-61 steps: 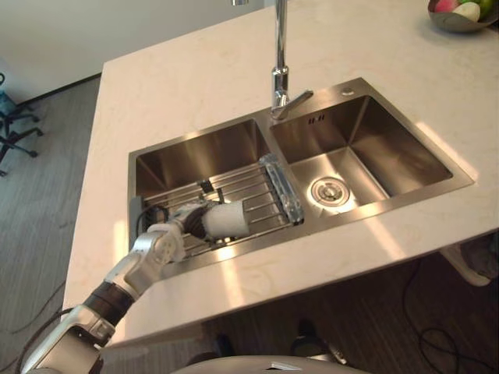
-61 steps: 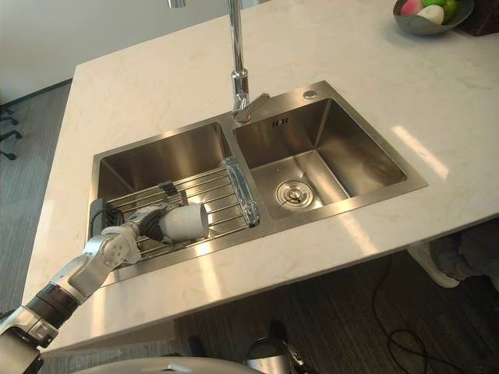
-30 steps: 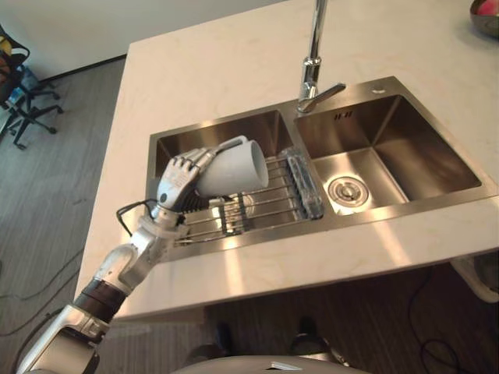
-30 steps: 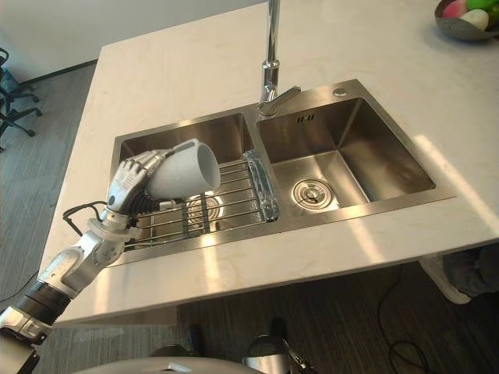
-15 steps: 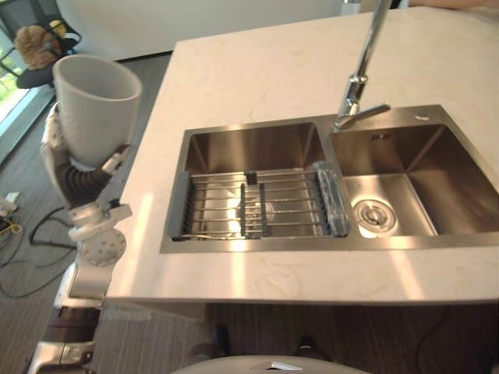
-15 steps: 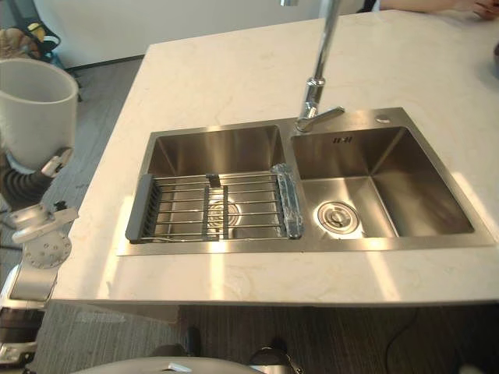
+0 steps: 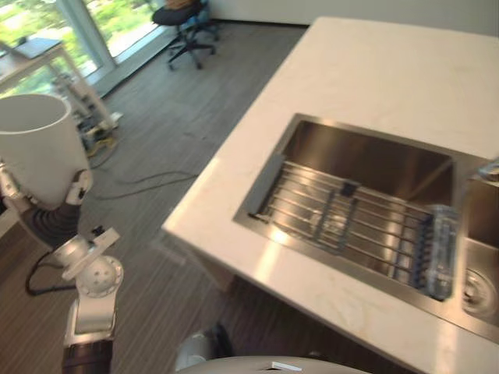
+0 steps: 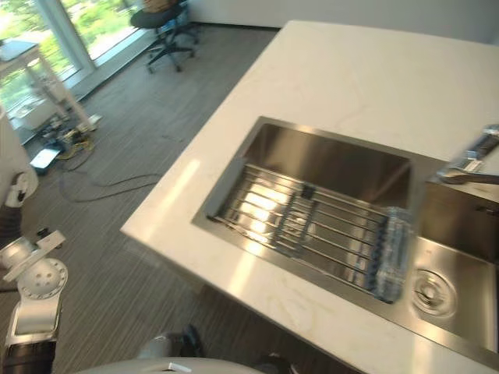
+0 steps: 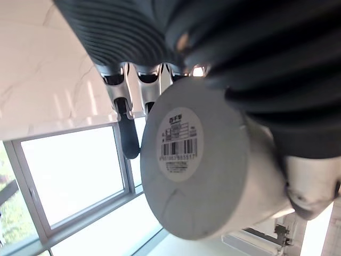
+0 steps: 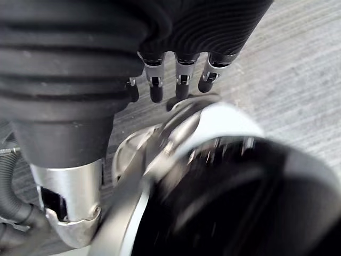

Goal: Walk over to the sink, pick up the cup, carry it to the dishwasher, place the cup inside the dishwasher, then close the dishwasher door

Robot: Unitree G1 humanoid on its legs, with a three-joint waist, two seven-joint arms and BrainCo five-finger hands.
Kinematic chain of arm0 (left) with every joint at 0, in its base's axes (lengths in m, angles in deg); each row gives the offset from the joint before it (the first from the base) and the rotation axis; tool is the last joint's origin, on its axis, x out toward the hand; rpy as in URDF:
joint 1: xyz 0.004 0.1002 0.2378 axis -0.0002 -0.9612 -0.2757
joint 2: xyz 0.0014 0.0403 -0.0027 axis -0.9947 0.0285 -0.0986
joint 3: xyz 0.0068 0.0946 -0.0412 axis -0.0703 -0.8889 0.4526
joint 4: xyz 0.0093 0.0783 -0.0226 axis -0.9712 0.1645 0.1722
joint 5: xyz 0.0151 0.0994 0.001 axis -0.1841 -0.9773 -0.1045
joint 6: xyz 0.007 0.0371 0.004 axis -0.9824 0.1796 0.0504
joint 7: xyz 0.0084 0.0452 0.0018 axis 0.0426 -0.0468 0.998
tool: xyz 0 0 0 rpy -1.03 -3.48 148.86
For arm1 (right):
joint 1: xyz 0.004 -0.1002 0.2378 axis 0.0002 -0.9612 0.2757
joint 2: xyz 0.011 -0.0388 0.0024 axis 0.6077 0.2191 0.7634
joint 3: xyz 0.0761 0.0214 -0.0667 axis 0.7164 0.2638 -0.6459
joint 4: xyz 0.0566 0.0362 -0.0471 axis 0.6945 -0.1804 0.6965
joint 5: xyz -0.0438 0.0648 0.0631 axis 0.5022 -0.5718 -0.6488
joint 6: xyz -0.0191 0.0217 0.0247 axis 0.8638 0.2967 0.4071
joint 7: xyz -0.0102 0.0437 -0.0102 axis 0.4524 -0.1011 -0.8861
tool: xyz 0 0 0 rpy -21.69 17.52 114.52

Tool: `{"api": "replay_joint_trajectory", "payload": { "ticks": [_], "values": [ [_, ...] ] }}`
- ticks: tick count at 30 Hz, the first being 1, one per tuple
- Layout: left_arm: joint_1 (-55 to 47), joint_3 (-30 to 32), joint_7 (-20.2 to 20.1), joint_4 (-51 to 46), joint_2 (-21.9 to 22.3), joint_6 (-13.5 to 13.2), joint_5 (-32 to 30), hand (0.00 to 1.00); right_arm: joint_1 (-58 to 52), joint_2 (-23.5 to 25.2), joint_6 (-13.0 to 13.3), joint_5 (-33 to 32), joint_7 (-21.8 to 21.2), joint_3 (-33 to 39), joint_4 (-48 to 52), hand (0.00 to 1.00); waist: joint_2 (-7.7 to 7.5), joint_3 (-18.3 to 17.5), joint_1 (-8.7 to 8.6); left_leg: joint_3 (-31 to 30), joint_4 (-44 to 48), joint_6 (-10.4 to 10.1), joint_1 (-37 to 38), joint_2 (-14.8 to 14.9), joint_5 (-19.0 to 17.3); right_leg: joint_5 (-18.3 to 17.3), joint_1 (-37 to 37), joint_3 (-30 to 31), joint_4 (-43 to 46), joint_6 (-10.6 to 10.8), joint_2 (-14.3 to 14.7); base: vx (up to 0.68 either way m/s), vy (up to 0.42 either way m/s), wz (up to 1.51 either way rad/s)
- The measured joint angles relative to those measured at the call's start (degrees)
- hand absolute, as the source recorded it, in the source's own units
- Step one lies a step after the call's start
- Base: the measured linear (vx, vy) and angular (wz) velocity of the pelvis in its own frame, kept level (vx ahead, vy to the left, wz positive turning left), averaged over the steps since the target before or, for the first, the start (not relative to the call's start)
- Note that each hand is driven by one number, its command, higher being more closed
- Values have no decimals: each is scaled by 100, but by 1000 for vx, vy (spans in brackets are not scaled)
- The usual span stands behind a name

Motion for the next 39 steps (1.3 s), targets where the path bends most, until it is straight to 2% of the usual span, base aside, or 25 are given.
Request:
{"api": "replay_joint_trajectory", "payload": {
  "ticks": [1, 2, 3, 4, 5, 6, 7, 8, 9, 10, 11, 12, 13, 14, 15, 16, 18, 19, 21, 24, 25, 30, 31, 37, 39],
  "values": [
    [192, 138, -3, -25, 72, 6, -6, 100, 37, 90, 20, -18, 17, 130, 12, 0, -190, -37, -171, -399, -897, 61, 261, -352, 127, 63, -183, 81, -813, -196, 222, -157, -37, 254],
    [464, 220, 11, 1, -71, -4, 0, 100, 23, 242, 68, -84, 41, 186, 35, 0, -429, 63, -147, 171, -300, 283, 403, -384, -539, 540, -231, 66, -790, 239, -126, -115, -132, 210],
    [558, 208, 37, 57, -84, 2, 8, 100, 11, 223, 121, -142, 122, 188, 40, 0, -339, 137, -186, 724, 656, 163, 551, 158, -1121, 482, -227, -386, -369, 314, -366, -141, -33, 181],
    [563, 201, -11, 69, -220, 31, -1, 100, 38, 92, 149, -191, 192, 170, 58, 0, -326, 212, -245, 1158, 1297, -536, 926, 764, -1363, 433, -251, -573, 66, 258, -771, -180, 17, 189],
    [633, 173, -115, 44, -298, 44, -2, 100, 42, 10, 177, -212, 226, 186, 55, 0, -284, 233, -259, 1126, 1350, -823, 1119, 1003, -1349, 435, -242, -649, 242, 262, -938, -162, 134, 158],
    [696, 179, -187, 10, -377, 47, 1, 100, 54, -41, 164, -214, 283, 223, 40, 0, -262, 246, -216, 1006, 1229, -1082, 1273, 1115, -1287, 436, -242, -686, 359, 262, -1036, -147, 309, 126],
    [811, 221, -330, -18, -668, 57, 44, 100, 61, -71, 153, -179, 307, 379, 44, 0, -239, 259, -105, 725, 775, -1755, 1563, 1172, -1338, 451, -200, -650, 497, 285, -1230, -151, 465, 140],
    [917, 228, -577, -6, -1065, 65, 186, 100, 93, -70, 214, -91, 305, 554, 43, 0, -222, 301, -58, 665, 242, -2426, 1767, 1136, -1490, 564, 10, -647, 505, 473, -1348, -137, 541, 149],
    [1002, 232, -712, -7, -1256, 62, 270, 100, 98, -62, 227, -50, 310, 636, 39, 0, -235, 309, -29, 639, -131, -2514, 1832, 1037, -1461, 638, 108, -646, 531, 580, -1420, -80, 584, 166],
    [1062, 288, -927, 35, -1718, -15, 533, 100, 128, 72, 239, 23, 318, 983, -53, 0, -413, 375, 43, 546, -832, -2340, 2092, 611, -1206, 773, 158, -311, 774, 510, -1744, -24, 483, 151],
    [1059, 302, -1190, 228, -1913, -88, 872, 100, 207, 312, 190, -94, 418, 1230, -139, 0, -686, 532, 131, 153, -814, -2021, 2126, 265, -1121, 1137, 90, 452, 899, 42, -1886, -31, 463, 151],
    [985, 269, -1292, 315, -1882, -124, 1025, 100, 203, 390, 141, -168, 422, 1334, -213, 0, -601, 506, 133, -84, -824, -1967, 2018, 304, -1218, 952, 75, 938, 775, 268, -1595, 7, 307, 172],
    [946, 334, -1431, 498, -1739, -270, 1254, 100, 204, 580, 16, -170, 394, 1445, -249, 0, -598, 489, 108, -546, -897, -1860, 1837, 349, -1178, 450, 90, 1885, 416, 607, -817, 5, 254, 166],
    [944, 375, -1509, 565, -1660, -330, 1363, 100, 186, 668, -6, -169, 393, 1448, -264, 0, -593, 486, 82, -784, -984, -1807, 1766, 344, -1132, 292, 96, 2186, 280, 670, -463, 50, 264, 211],
    [922, 393, -1635, 580, -1547, -397, 1516, 100, 113, 814, 22, -164, 392, 1464, -291, 0, -642, 474, 56, -1144, -1189, -1720, 1704, 279, -1024, 92, 68, 2634, 62, 791, 111, 64, 246, 189],
    [892, 354, -1820, 521, -1453, -447, 1565, 100, 43, 895, 134, -147, 347, 1467, -303, 0, -724, 453, 31, -1363, -1339, -1652, 1717, 148, -955, -35, 17, 3012, -99, 941, 495, 73, 230, 171],
    [885, 126, -2026, 382, -1410, -442, 1584, 100, -14, 893, 165, 9, 204, 1465, -278, 0, -836, 408, -78, -1382, -1427, -1536, 1773, -144, -877, -64, -69, 3513, -261, 962, 729, 108, 189, 140],
    [886, -121, -2169, 256, -1425, -420, 1632, 100, -12, 893, 156, 182, 118, 1432, -278, 0, -916, 356, -200, -1382, -1407, -1508, 1803, -331, -859, 71, -69, 3843, -407, 870, 796, 102, 143, 135],
    [893, -498, -2366, 27, -1328, -377, 1697, 100, 2, 927, 92, 381, 0, 1395, -219, 0, -1056, 196, -287, -1405, -1406, -1500, 1807, -534, -858, 368, -106, 3998, -672, 750, 783, 86, 41, 93],
    [870, -693, -2476, -256, -830, -192, 1700, 100, 280, 811, 12, 635, -195, 1044, -169, 0, -972, 58, -146, -1420, -1390, -1518, 1659, -434, -876, 582, 132, 4002, -1376, 709, 892, 102, -34, 6],
    [870, -779, -2494, -201, -653, -85, 1691, 100, 402, 718, -15, 798, -266, 859, -173, 0, -893, 85, -183, -1432, -1408, -1519, 1660, -358, -875, 696, 209, 3953, -1528, 685, 969, 30, -76, -5],
    [855, -1221, -2599, 31, -459, 205, 1695, 100, 544, 463, -15, 621, -277, 210, -106, 0, -867, 63, -290, -1494, -1542, -1550, 1837, -292, -855, 741, 393, 3867, -1648, 648, 1051, -16, -40, 2],
    [584, -1240, -2325, 287, -349, 200, 1803, 100, 694, 60, -353, -337, -447, -1200, 18, 0, -920, -260, -382, -1434, -2245, -1536, 1973, -364, -263, 1495, 572, 3854, -2612, 649, 1079, 0, 0, 0],
    [582, -1242, -2340, 385, -299, 200, 1823, 100, 645, 58, -351, -333, -450, -1162, -25, 0, -891, -262, -393, -1419, -2244, -1532, 1980, -365, -266, 1497, 581, 3858, -2625, 646, 1095, 0, 0, 0],
    [546, -1261, -2469, 579, -132, 261, 2075, 100, 656, 59, -332, -309, -464, -1046, -143, 0, -838, -254, -399, -1355, -2244, -1524, 2014, -366, -274, 1485, 622, 3857, -2653, 619, 1096, 0, 0, 0]
  ]
}}
